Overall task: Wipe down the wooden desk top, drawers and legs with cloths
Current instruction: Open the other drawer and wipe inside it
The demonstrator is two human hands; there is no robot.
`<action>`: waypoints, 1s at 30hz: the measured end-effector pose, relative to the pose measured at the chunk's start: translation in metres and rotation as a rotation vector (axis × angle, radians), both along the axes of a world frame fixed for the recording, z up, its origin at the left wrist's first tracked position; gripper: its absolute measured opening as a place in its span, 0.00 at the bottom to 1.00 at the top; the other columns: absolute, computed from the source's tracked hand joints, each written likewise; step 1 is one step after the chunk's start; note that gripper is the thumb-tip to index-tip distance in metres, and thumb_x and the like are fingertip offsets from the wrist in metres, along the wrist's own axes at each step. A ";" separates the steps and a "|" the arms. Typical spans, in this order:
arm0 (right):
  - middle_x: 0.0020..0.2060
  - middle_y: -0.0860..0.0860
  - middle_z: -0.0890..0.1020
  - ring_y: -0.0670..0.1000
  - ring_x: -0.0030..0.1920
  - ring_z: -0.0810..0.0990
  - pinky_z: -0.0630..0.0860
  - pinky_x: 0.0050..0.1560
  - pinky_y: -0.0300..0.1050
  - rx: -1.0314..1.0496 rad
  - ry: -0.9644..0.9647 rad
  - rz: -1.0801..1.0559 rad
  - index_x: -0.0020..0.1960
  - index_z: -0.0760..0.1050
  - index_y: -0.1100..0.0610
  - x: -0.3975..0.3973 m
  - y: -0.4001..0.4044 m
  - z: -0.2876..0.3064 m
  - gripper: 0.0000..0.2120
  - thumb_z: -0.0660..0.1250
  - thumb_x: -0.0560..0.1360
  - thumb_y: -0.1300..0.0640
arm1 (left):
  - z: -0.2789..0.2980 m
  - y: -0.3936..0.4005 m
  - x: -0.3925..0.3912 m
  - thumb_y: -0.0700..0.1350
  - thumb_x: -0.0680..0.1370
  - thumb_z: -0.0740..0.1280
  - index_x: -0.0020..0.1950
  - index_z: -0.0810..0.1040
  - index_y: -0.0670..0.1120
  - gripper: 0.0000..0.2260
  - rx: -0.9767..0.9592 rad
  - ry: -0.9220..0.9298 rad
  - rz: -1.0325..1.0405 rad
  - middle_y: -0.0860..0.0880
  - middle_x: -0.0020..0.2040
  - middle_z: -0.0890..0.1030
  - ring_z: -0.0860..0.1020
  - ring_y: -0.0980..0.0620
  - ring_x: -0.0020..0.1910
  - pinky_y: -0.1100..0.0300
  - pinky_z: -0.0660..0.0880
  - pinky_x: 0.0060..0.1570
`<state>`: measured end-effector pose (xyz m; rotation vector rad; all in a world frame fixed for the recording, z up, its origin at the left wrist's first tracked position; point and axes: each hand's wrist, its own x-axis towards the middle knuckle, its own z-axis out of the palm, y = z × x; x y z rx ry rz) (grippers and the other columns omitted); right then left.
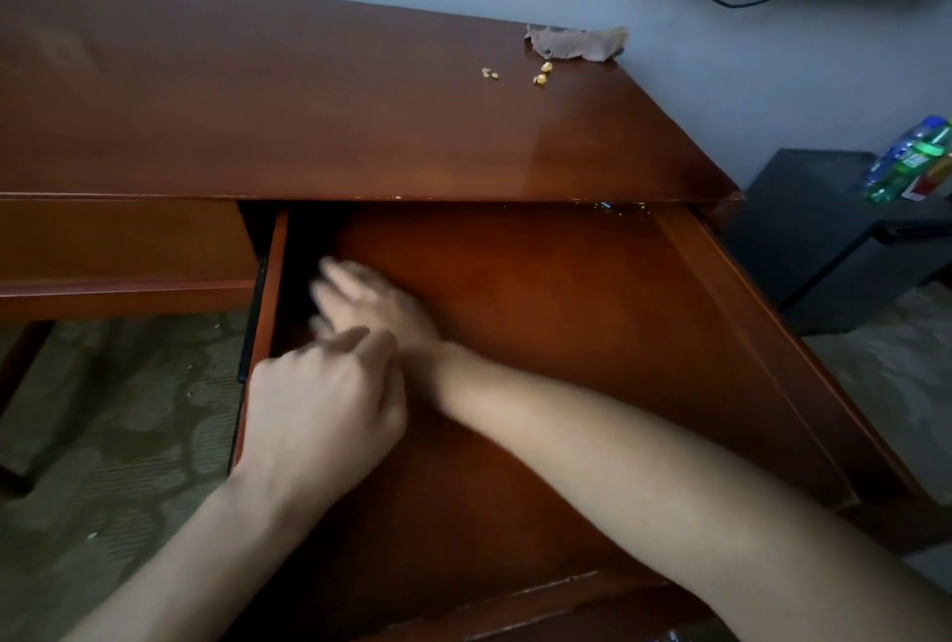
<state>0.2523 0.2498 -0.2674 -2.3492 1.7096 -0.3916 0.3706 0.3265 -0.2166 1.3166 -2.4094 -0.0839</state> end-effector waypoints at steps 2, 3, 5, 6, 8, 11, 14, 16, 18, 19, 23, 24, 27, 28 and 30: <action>0.63 0.71 0.78 0.62 0.65 0.73 0.63 0.72 0.47 0.027 -0.109 0.061 0.63 0.75 0.72 0.001 0.038 0.008 0.20 0.57 0.81 0.58 | 0.005 -0.007 -0.004 0.48 0.74 0.59 0.40 0.76 0.47 0.09 -0.038 0.126 0.007 0.48 0.36 0.79 0.78 0.42 0.31 0.57 0.70 0.27; 0.58 0.71 0.80 0.64 0.61 0.75 0.68 0.66 0.49 0.064 -0.067 0.084 0.61 0.77 0.73 -0.002 0.061 0.014 0.16 0.61 0.81 0.61 | 0.007 -0.014 -0.009 0.48 0.74 0.59 0.43 0.77 0.47 0.09 -0.045 0.170 -0.001 0.49 0.39 0.79 0.78 0.43 0.35 0.56 0.71 0.28; 0.57 0.67 0.82 0.66 0.58 0.78 0.74 0.58 0.54 0.071 -0.035 0.188 0.60 0.78 0.68 -0.011 0.100 0.015 0.12 0.66 0.80 0.61 | 0.007 -0.031 -0.027 0.48 0.75 0.60 0.50 0.79 0.49 0.10 -0.044 0.203 -0.067 0.51 0.45 0.80 0.80 0.45 0.43 0.53 0.75 0.34; 0.63 0.65 0.80 0.65 0.63 0.77 0.72 0.64 0.55 0.039 -0.023 0.256 0.64 0.77 0.65 -0.021 0.115 0.011 0.15 0.67 0.81 0.59 | 0.003 -0.042 -0.039 0.48 0.76 0.60 0.56 0.79 0.50 0.13 -0.003 0.179 -0.114 0.51 0.51 0.81 0.80 0.45 0.50 0.51 0.78 0.40; 0.75 0.60 0.71 0.60 0.75 0.67 0.60 0.78 0.53 0.006 0.008 0.316 0.74 0.72 0.62 -0.053 0.132 -0.001 0.22 0.67 0.82 0.56 | -0.010 -0.065 -0.069 0.49 0.80 0.60 0.70 0.75 0.51 0.19 0.124 0.041 -0.200 0.48 0.66 0.79 0.77 0.44 0.66 0.47 0.77 0.60; 0.79 0.57 0.65 0.55 0.80 0.61 0.52 0.81 0.49 -0.013 0.095 0.245 0.78 0.67 0.59 -0.124 0.152 -0.004 0.24 0.63 0.84 0.54 | -0.038 -0.095 -0.109 0.57 0.84 0.53 0.82 0.59 0.57 0.25 0.251 -0.228 -0.233 0.50 0.83 0.60 0.57 0.44 0.82 0.42 0.55 0.79; 0.81 0.52 0.60 0.50 0.81 0.56 0.45 0.80 0.40 -0.001 0.168 -0.061 0.81 0.62 0.55 -0.199 0.161 0.005 0.25 0.56 0.85 0.50 | -0.060 -0.110 -0.125 0.67 0.82 0.42 0.84 0.43 0.62 0.30 0.272 -0.358 -0.207 0.53 0.85 0.43 0.40 0.46 0.84 0.36 0.39 0.79; 0.82 0.48 0.57 0.49 0.81 0.55 0.48 0.80 0.41 0.024 0.166 -0.345 0.82 0.58 0.51 -0.250 0.154 0.006 0.24 0.53 0.86 0.49 | -0.063 -0.111 -0.125 0.72 0.79 0.37 0.83 0.37 0.62 0.34 0.249 -0.416 -0.221 0.54 0.84 0.38 0.36 0.46 0.83 0.34 0.35 0.77; 0.82 0.49 0.58 0.51 0.81 0.57 0.55 0.80 0.46 0.006 0.135 -0.598 0.82 0.58 0.52 -0.287 0.137 0.005 0.24 0.52 0.87 0.49 | -0.063 -0.109 -0.123 0.76 0.76 0.35 0.82 0.34 0.62 0.37 0.231 -0.442 -0.239 0.53 0.84 0.36 0.35 0.45 0.82 0.33 0.35 0.77; 0.81 0.52 0.60 0.53 0.80 0.59 0.57 0.79 0.47 -0.020 0.130 -0.692 0.81 0.60 0.55 -0.297 0.123 0.002 0.24 0.53 0.87 0.50 | -0.063 -0.108 -0.123 0.77 0.75 0.35 0.82 0.34 0.62 0.38 0.225 -0.451 -0.244 0.52 0.84 0.36 0.35 0.44 0.82 0.32 0.35 0.76; 0.80 0.56 0.63 0.56 0.79 0.62 0.59 0.77 0.48 -0.059 0.115 -0.835 0.78 0.65 0.59 -0.291 0.065 -0.003 0.23 0.55 0.86 0.52 | -0.061 -0.105 -0.122 0.77 0.74 0.34 0.81 0.33 0.63 0.39 0.209 -0.484 -0.278 0.53 0.83 0.34 0.34 0.42 0.82 0.30 0.34 0.76; 0.80 0.56 0.62 0.56 0.79 0.60 0.58 0.78 0.47 -0.055 0.112 -0.814 0.79 0.65 0.59 -0.282 0.057 -0.001 0.23 0.55 0.86 0.52 | -0.061 -0.106 -0.121 0.77 0.74 0.34 0.81 0.33 0.63 0.38 0.213 -0.483 -0.281 0.54 0.83 0.34 0.33 0.43 0.82 0.31 0.34 0.76; 0.80 0.56 0.61 0.57 0.79 0.59 0.54 0.78 0.44 -0.049 0.094 -0.576 0.79 0.64 0.59 -0.240 0.069 -0.005 0.24 0.56 0.85 0.52 | -0.062 -0.113 -0.120 0.70 0.81 0.40 0.82 0.40 0.65 0.31 0.276 -0.377 -0.290 0.57 0.83 0.37 0.34 0.48 0.82 0.35 0.33 0.77; 0.80 0.57 0.62 0.57 0.79 0.60 0.52 0.78 0.43 -0.060 0.090 -0.458 0.78 0.65 0.61 -0.220 0.085 -0.009 0.25 0.57 0.84 0.52 | -0.062 -0.117 -0.119 0.66 0.83 0.44 0.83 0.45 0.65 0.28 0.310 -0.291 -0.282 0.59 0.84 0.41 0.36 0.51 0.82 0.38 0.33 0.78; 0.79 0.59 0.63 0.58 0.79 0.60 0.51 0.79 0.45 -0.045 0.073 -0.232 0.77 0.66 0.63 -0.185 0.117 -0.009 0.26 0.59 0.82 0.53 | -0.061 -0.120 -0.119 0.58 0.85 0.48 0.83 0.53 0.64 0.24 0.346 -0.157 -0.264 0.60 0.84 0.49 0.41 0.55 0.83 0.43 0.35 0.80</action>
